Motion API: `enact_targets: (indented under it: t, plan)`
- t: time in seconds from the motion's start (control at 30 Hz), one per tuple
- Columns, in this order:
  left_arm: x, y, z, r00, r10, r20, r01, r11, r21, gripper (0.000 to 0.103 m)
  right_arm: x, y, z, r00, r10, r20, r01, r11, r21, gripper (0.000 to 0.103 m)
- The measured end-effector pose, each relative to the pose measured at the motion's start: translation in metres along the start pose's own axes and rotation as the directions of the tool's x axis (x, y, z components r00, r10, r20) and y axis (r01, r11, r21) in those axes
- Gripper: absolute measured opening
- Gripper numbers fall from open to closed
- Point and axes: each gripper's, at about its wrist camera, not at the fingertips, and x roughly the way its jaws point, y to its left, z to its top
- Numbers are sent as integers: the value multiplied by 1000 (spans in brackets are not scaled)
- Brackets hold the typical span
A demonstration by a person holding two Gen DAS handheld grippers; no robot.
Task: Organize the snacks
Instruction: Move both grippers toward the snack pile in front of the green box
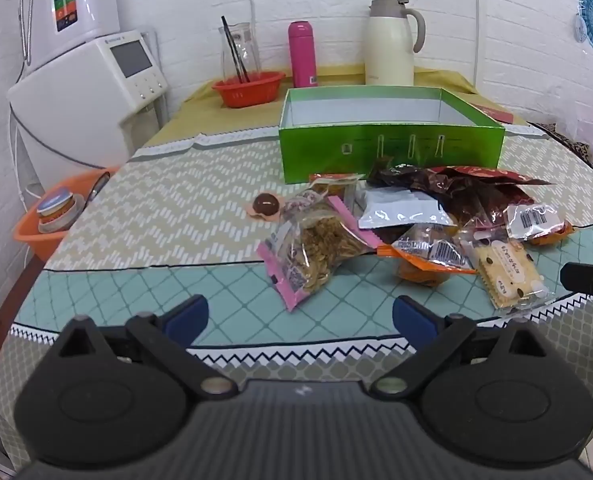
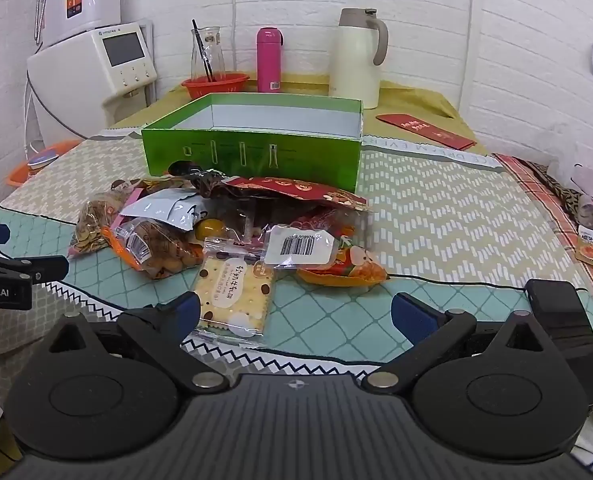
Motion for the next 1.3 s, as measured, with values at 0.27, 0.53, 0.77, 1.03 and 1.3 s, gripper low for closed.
enact_targets:
  t: [0.27, 0.53, 0.77, 1.03, 1.3]
  plan:
    - [-1, 0, -1, 1000, -19, 11, 20, 999, -26, 97, 3, 3, -1, 999, 21, -30, -20, 999, 31, 103]
    - [5, 4, 1, 999, -37, 1, 37, 999, -38, 97, 3, 4, -1, 999, 35, -16, -34, 998, 47, 103]
    - [7, 4, 0, 999, -37, -11, 36, 998, -50, 97, 6, 7, -3, 998, 50, -25, -49, 997, 53, 103]
    - [7, 4, 1, 999, -45, -14, 44, 998, -55, 97, 7, 7, -2, 998, 57, -24, -56, 997, 52, 103]
    - [7, 5, 1, 998, -54, -18, 52, 997, -61, 97, 8, 8, -1, 997, 69, -24, -67, 996, 50, 103]
